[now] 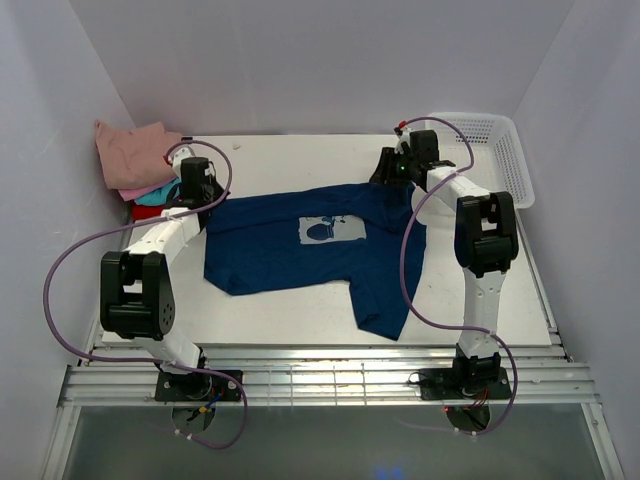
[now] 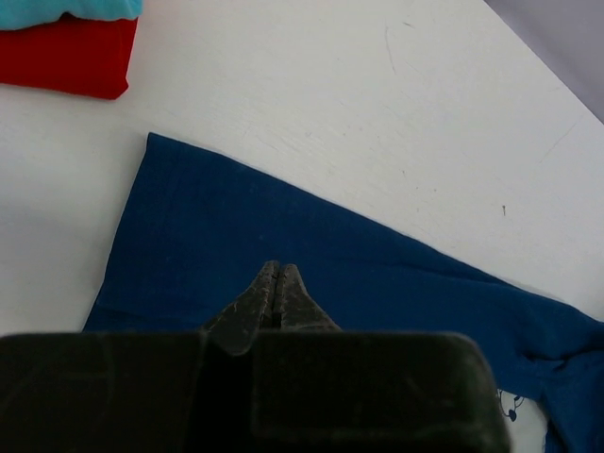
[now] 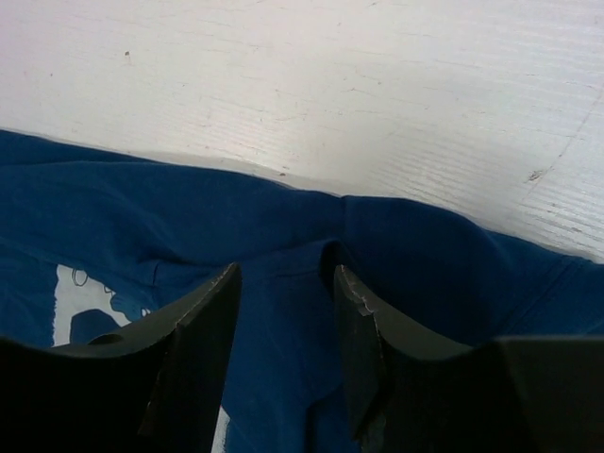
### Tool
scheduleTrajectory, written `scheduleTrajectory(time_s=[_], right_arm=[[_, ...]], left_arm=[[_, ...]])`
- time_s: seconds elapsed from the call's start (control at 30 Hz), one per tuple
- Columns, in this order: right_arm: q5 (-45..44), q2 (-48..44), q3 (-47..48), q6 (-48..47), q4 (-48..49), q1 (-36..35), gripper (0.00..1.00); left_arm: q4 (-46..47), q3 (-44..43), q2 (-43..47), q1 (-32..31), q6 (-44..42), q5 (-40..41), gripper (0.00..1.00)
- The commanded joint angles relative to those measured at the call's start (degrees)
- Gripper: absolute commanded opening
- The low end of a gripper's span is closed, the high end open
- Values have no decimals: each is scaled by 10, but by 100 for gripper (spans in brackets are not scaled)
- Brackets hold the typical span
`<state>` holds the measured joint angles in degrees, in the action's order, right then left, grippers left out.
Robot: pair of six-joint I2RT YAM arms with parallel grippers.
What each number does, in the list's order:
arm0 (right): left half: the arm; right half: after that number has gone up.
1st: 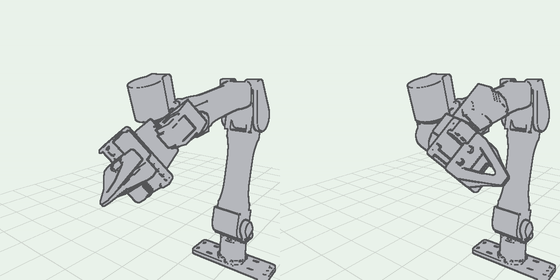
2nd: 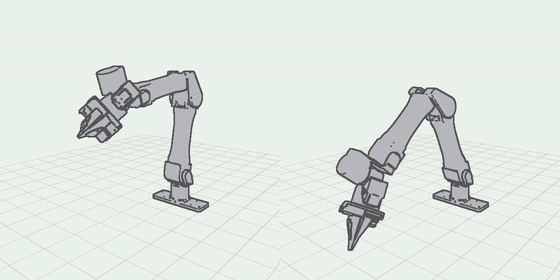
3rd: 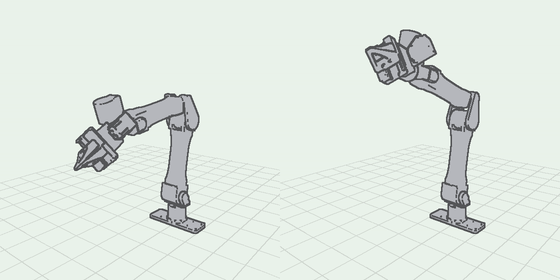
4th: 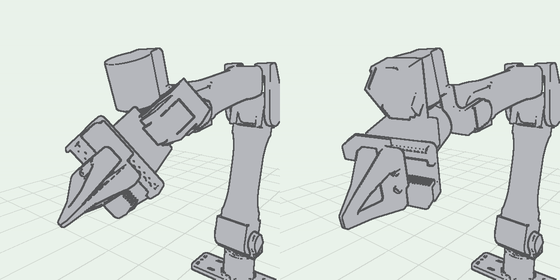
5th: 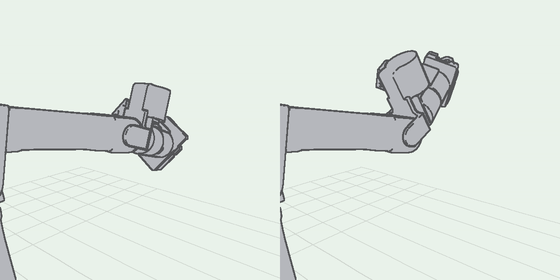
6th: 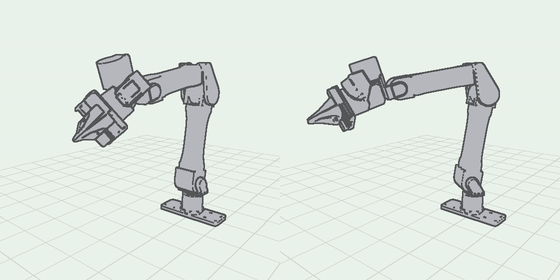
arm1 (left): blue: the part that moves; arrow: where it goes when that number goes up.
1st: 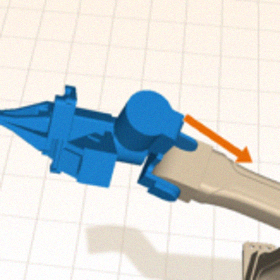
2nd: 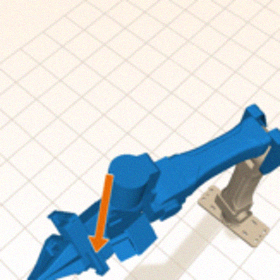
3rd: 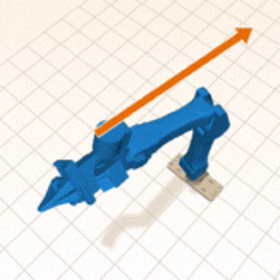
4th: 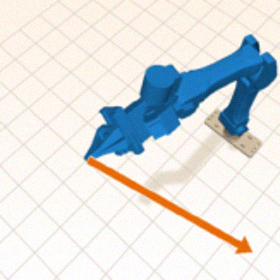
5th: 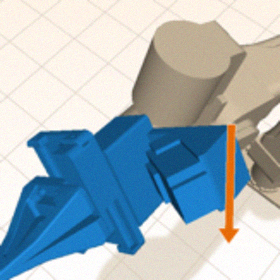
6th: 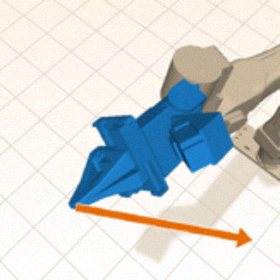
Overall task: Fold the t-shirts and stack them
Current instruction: Fold the tshirt
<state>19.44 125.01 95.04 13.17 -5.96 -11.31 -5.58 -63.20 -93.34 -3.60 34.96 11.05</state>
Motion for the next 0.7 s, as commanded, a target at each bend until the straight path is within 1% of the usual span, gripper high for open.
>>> scheduleTrajectory(time_s=[0.0,0.2,0.5,0.53,0.57,0.6,0.63,0.67], right_arm=[[26,4,5,5,11,1,50],[22,13,-7,-2,9,1,50],[18,25,8,-17,-6,1,48],[20,25,8,-19,-7,1,46],[20,26,8,-19,-11,1,42],[22,27,8,-20,-12,1,36],[24,27,7,-22,-13,1,22],[29,26,4,-23,-13,1,16]], left_arm=[[0,16,32,-2,3,-2,0],[-2,25,44,-3,4,0,0],[-5,25,59,-3,4,6,0],[-6,25,60,-2,4,6,0],[-6,25,61,-3,4,6,0],[-6,26,63,-3,5,6,0],[-6,27,63,-3,4,8,0],[-6,28,66,-3,5,10,0]])
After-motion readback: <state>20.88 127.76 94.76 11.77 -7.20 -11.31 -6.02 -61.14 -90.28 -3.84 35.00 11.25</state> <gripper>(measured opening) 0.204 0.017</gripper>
